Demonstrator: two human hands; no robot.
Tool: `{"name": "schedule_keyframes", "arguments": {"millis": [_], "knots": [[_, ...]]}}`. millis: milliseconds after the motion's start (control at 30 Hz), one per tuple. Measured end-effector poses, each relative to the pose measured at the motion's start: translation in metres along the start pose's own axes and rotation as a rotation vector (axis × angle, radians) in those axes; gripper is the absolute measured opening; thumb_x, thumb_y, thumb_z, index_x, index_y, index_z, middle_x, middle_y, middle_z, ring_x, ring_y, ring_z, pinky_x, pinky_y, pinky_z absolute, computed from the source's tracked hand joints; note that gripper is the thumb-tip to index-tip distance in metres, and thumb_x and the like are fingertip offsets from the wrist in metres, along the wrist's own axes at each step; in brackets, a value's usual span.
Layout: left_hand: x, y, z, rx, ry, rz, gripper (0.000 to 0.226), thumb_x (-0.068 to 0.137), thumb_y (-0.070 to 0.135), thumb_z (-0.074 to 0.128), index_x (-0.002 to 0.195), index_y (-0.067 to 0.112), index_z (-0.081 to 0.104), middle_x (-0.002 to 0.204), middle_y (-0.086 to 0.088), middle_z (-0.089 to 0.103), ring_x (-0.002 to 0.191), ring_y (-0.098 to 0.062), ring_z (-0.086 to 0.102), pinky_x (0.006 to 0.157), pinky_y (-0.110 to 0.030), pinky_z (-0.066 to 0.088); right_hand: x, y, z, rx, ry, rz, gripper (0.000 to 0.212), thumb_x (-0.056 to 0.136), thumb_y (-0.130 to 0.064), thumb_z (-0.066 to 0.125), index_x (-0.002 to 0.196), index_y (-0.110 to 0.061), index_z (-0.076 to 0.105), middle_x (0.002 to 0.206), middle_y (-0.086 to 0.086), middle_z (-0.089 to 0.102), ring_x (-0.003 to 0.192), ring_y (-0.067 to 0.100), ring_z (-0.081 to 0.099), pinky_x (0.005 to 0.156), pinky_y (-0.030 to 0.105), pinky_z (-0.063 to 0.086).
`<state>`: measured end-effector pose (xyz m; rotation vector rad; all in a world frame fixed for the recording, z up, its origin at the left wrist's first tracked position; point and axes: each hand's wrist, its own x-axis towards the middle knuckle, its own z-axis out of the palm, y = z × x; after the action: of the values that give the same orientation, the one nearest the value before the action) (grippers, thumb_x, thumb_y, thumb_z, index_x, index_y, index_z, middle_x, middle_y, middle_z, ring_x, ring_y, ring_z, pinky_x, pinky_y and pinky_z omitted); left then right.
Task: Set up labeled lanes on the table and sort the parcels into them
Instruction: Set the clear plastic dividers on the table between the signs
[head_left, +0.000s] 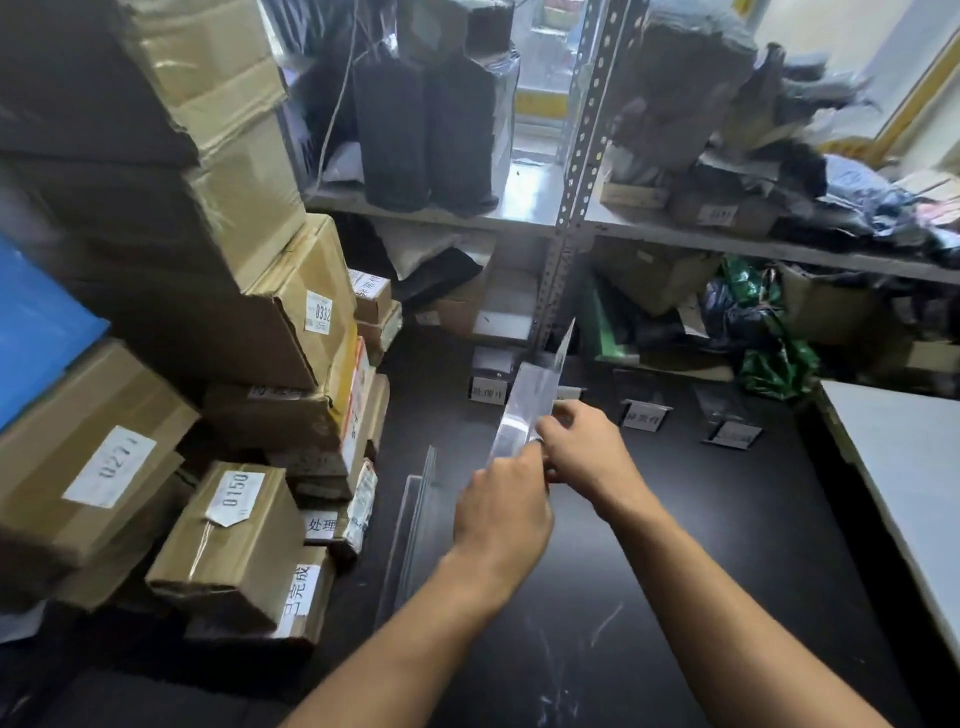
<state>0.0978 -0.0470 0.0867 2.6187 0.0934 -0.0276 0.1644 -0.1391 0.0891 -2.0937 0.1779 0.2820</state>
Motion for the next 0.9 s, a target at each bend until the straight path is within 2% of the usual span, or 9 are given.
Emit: {"name": "schedule_keyframes", "arguments": {"millis": [100,167,233,300,367,467,600,767,900], "knots": [[0.011,-0.008,0.044,-0.107,-0.053,-0.058,0.020,0.098,0.018,0.039,0.109,0.016,0.055,0.104,-0.014,0.068,0.097,-0.040,0.061,0.070,-0.040,0.042,0.024,0.033,0.008,-0.298,-0.032,0.026,0.018,0.086,-0.019,0.050,0.083,-0.007,0.062,0.082,0.008,0.069,0.079,0.028,0.065,0.058,0.033,0.050],[0.017,-0.012,0.066,-0.158,-0.087,-0.117,0.021,0.097,0.016,0.038,0.107,0.015,0.057,0.103,-0.014,0.069,0.096,-0.039,0.061,0.067,-0.038,0.040,0.037,0.051,0.017,-0.375,-0.059,0.058,0.015,0.085,-0.016,0.049,0.077,-0.008,0.058,0.086,0.011,0.067,0.080,0.031,0.061,0.054,0.031,0.038],[0.024,-0.017,0.084,-0.223,-0.118,-0.186,0.023,0.095,0.014,0.039,0.104,0.015,0.060,0.100,-0.015,0.069,0.094,-0.039,0.061,0.065,-0.038,0.040,0.051,0.065,0.026,-0.382,-0.080,0.085,0.017,0.084,-0.012,0.048,0.068,-0.013,0.053,0.082,0.010,0.063,0.078,0.033,0.057,0.055,0.031,0.035],[0.034,-0.021,0.099,-0.294,-0.141,-0.239,0.023,0.093,0.011,0.040,0.100,0.015,0.061,0.096,-0.014,0.069,0.089,-0.038,0.061,0.066,-0.039,0.045,0.064,0.076,0.034,-0.380,-0.101,0.100,0.019,0.084,-0.009,0.047,0.066,-0.014,0.052,0.081,0.010,0.063,0.077,0.034,0.056,0.056,0.031,0.038],[0.045,-0.025,0.111,-0.327,-0.158,-0.276,0.023,0.091,0.010,0.039,0.097,0.016,0.061,0.092,-0.011,0.069,0.081,-0.034,0.060,0.061,-0.036,0.044,0.080,0.086,0.040,-0.396,-0.110,0.107,0.016,0.084,-0.010,0.047,0.075,-0.009,0.061,0.089,0.013,0.068,0.082,0.035,0.061,0.062,0.032,0.045],[0.064,-0.033,0.129,-0.326,-0.184,-0.304,0.022,0.089,0.010,0.038,0.093,0.017,0.059,0.088,-0.010,0.068,0.080,-0.035,0.060,0.059,-0.034,0.040,0.106,0.099,0.049,-0.398,-0.125,0.134,0.020,0.083,-0.011,0.045,0.085,-0.008,0.065,0.095,0.014,0.070,0.085,0.035,0.064,0.068,0.037,0.052],[0.095,-0.044,0.147,-0.353,-0.202,-0.316,0.021,0.086,0.011,0.038,0.090,0.017,0.057,0.086,-0.011,0.068,0.081,-0.038,0.060,0.064,-0.039,0.047,0.136,0.105,0.055,-0.364,-0.138,0.157,0.022,0.087,-0.012,0.047,0.093,-0.008,0.068,0.100,0.015,0.070,0.092,0.036,0.065,0.072,0.036,0.052],[0.125,-0.050,0.160,-0.318,-0.198,-0.291,0.022,0.089,0.010,0.039,0.096,0.014,0.059,0.090,-0.013,0.068,0.083,-0.038,0.060,0.061,-0.035,0.040,0.169,0.110,0.057,-0.405,-0.134,0.170,0.022,0.090,-0.012,0.048,0.099,-0.005,0.067,0.106,0.016,0.068,0.098,0.037,0.063,0.068,0.031,0.044],[0.140,-0.052,0.166,-0.312,-0.205,-0.318,0.020,0.088,0.013,0.038,0.092,0.017,0.057,0.089,-0.012,0.067,0.081,-0.038,0.059,0.062,-0.037,0.045,0.185,0.112,0.058,-0.433,-0.155,0.155,0.024,0.089,-0.010,0.047,0.099,-0.005,0.068,0.107,0.018,0.069,0.102,0.038,0.063,0.074,0.033,0.047]]}}
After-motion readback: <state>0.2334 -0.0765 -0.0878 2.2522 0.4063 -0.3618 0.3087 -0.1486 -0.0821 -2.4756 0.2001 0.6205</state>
